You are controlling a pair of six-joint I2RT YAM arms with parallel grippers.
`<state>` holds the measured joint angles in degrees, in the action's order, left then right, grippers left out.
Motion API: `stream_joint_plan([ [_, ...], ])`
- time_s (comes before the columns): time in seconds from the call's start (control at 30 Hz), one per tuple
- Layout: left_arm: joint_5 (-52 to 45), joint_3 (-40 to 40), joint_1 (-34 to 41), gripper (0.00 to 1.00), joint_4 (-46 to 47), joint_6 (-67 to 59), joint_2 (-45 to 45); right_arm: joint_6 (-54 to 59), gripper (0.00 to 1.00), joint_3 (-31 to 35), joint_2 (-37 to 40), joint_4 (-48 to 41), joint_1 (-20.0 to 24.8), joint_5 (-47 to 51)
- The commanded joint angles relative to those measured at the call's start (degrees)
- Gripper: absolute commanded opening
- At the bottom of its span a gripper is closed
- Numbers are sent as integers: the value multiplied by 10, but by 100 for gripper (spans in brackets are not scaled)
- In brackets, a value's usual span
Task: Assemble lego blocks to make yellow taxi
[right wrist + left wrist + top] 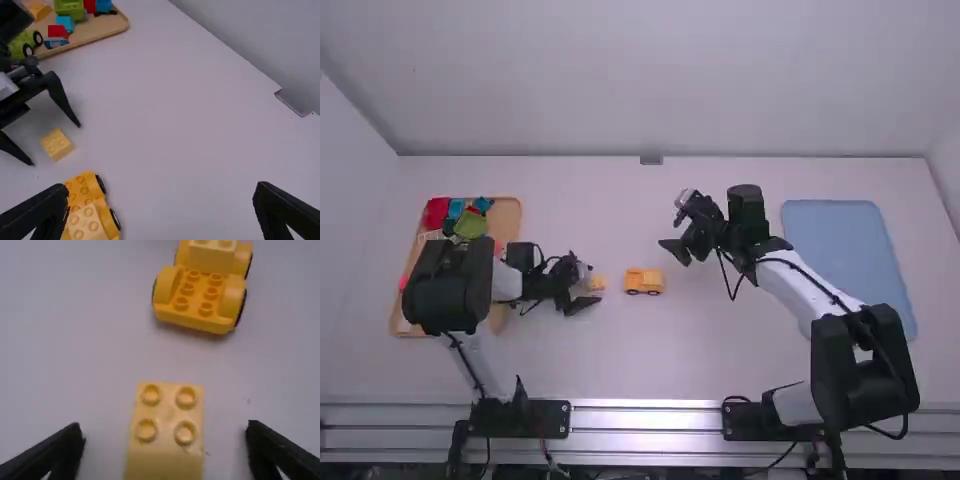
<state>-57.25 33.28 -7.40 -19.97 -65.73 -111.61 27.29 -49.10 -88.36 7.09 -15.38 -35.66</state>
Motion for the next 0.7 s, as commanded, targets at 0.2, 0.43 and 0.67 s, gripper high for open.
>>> stream_joint_plan([
  [0.2, -23, -46, -5, 100, -111, 111, 3, -1, 99, -7, 7, 4, 0, -7],
  [0.43, -19, -10, 0, 46, -28, 51, 3, 0, 99, -7, 7, 2, -12, -7],
  [0.67, -16, 0, 3, 21, 32, -36, 3, 1, 99, -7, 7, 7, -19, -3],
])
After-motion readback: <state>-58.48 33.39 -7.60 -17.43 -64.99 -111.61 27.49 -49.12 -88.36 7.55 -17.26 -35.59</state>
